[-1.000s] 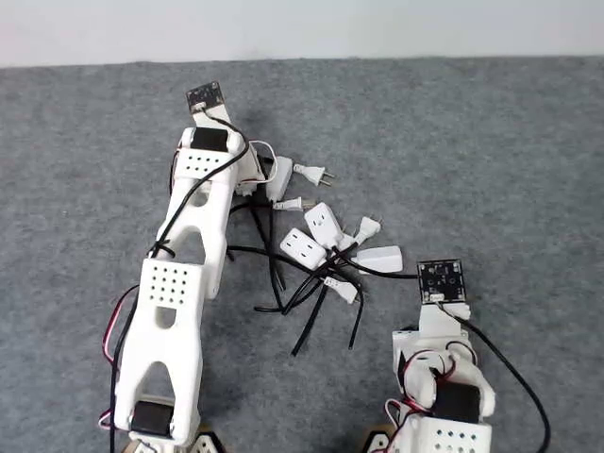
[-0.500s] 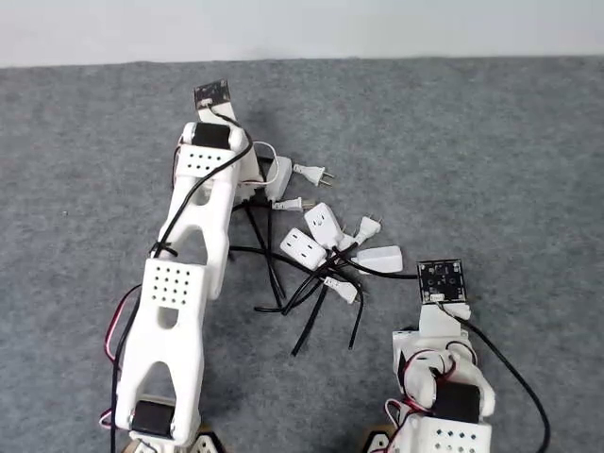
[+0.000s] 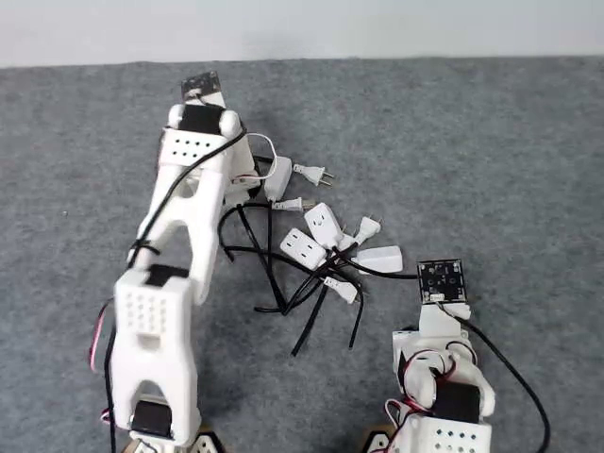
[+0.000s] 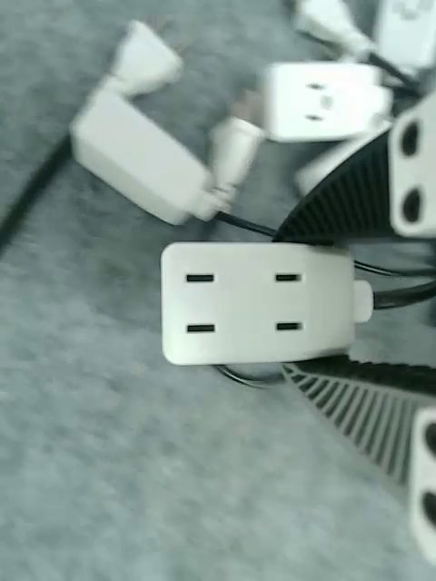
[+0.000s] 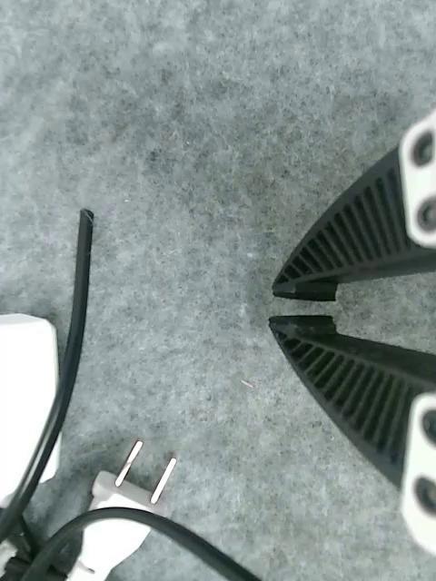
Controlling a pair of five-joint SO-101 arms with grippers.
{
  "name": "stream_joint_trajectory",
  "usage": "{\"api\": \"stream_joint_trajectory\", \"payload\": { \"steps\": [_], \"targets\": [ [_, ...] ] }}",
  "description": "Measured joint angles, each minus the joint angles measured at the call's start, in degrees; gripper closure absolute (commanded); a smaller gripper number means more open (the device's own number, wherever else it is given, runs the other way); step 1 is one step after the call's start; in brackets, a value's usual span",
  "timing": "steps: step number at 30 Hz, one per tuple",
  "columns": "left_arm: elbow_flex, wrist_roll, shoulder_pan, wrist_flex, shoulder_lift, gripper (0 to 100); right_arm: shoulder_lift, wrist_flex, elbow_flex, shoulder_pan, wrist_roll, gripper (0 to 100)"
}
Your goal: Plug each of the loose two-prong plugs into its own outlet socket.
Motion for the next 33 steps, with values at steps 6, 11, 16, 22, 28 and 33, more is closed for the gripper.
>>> {"api": "stream_joint_trajectory", "payload": {
  "steps": [6, 11, 16, 22, 28, 33],
  "targets": [
    [30.86, -2.81, 0.0, -10.73, -17.76, 99, 0.0, 0.0, 0.0, 0.0, 0.0, 95.9],
    [55.38, -7.12, 0.0, -21.1, -34.37, 99, 0.0, 0.0, 0.0, 0.0, 0.0, 95.9],
    [73.23, -13.54, 0.0, -23.91, -49.32, 99, 0.0, 0.0, 0.0, 0.0, 0.0, 95.9],
    [76.4, -23.74, 0.0, -20.4, -59.16, 99, 0.0, 0.0, 0.0, 0.0, 0.0, 95.9],
    [67.78, -24.79, 0.7, -12.13, -60.4, 99, 0.0, 0.0, 0.0, 0.0, 0.0, 95.9],
    [62.86, -24.26, 0.7, -9.05, -56.7, 99, 0.0, 0.0, 0.0, 0.0, 0.0, 95.9]
  ]
}}
